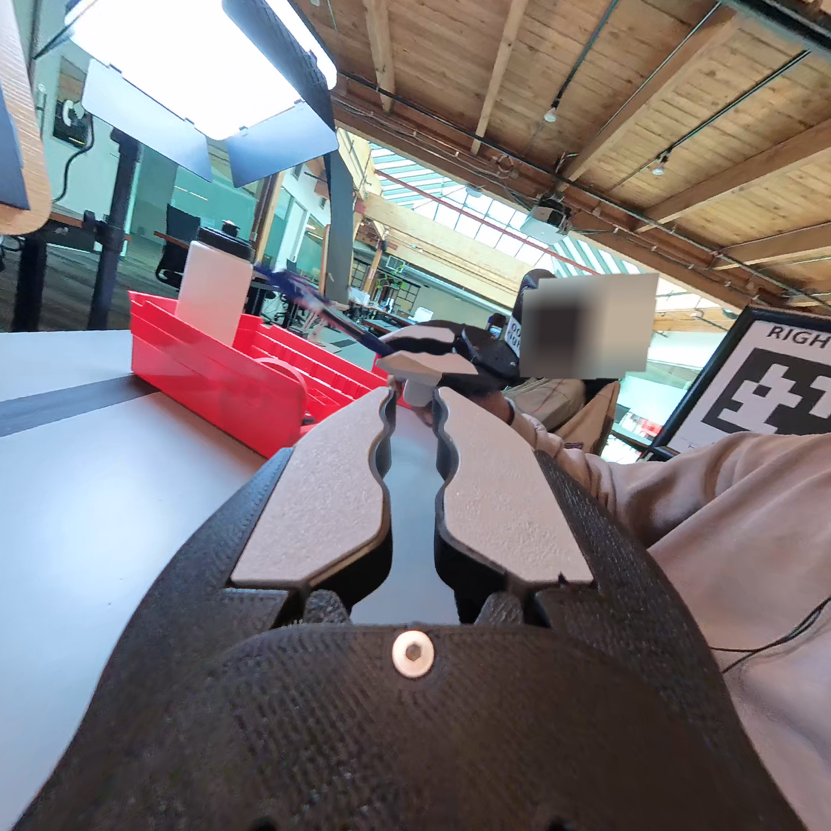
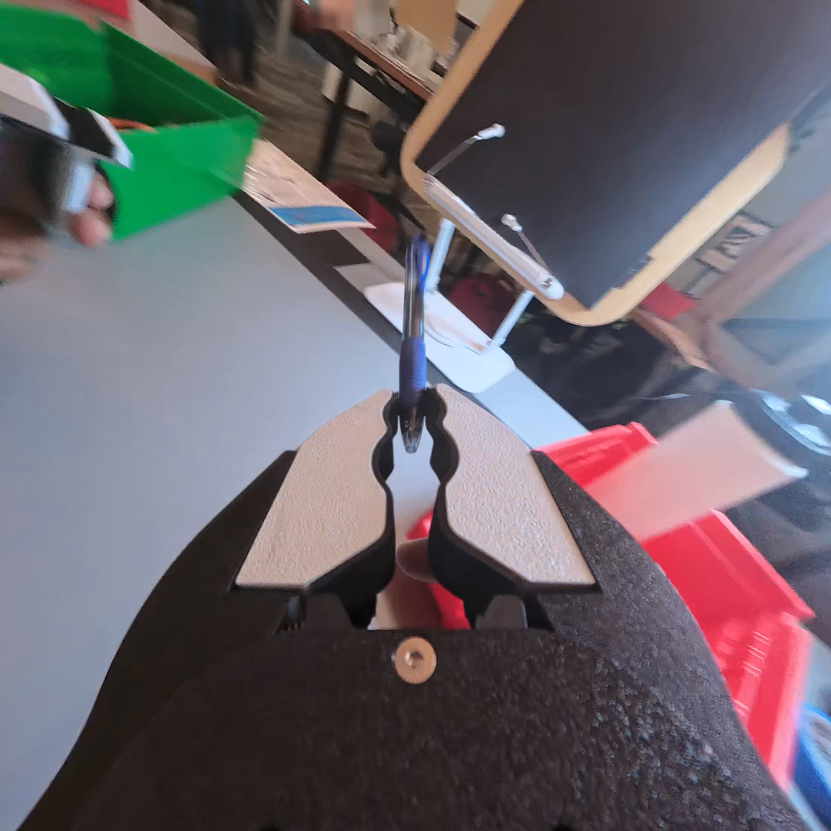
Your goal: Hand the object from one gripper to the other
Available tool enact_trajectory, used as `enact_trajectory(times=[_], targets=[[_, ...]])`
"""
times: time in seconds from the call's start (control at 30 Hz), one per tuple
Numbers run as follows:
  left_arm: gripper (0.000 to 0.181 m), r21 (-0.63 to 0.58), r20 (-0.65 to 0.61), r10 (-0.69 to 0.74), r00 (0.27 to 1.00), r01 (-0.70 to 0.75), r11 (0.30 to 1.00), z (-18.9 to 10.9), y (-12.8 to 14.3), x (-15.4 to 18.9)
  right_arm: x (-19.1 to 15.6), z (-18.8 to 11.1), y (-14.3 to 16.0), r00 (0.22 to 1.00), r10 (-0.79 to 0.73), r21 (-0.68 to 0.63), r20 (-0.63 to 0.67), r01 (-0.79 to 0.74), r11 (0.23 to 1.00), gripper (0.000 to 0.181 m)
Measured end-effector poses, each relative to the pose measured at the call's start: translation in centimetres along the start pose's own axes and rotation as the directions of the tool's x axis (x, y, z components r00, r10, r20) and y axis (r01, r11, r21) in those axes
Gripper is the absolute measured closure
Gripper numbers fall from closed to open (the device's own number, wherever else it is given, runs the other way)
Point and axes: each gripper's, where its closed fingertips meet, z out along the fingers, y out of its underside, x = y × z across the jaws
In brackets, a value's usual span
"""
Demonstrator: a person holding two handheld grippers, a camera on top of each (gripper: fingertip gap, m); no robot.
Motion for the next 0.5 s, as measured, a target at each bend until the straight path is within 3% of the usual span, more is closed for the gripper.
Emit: enact_trajectory(times=[0.2, 0.37, 0.5], targets=[[0.168, -0.083, 0.06, 0.056, 0.997, -0.051, 0.995, 0.4, 1.4, -0.6, 6.2, -1.4, 4.1, 0.944, -0.247, -0.274, -0.217, 0.184, 0.944, 0.17], [0.169, -0.175, 0.062, 0.129, 0.99, -0.116, 0.978, 1.1, 3.0, -0.3, 9.9, -2.5, 5.9, 0.952, -0.146, -0.271, -0.271, 0.07, 0.96, 0.17], [0.169, -0.222, 0.061, 0.181, 0.982, -0.163, 0.961, 1.3, 3.8, -0.2, 10.8, -3.1, 6.7, 0.967, -0.036, -0.217, -0.252, -0.02, 0.976, 0.17]])
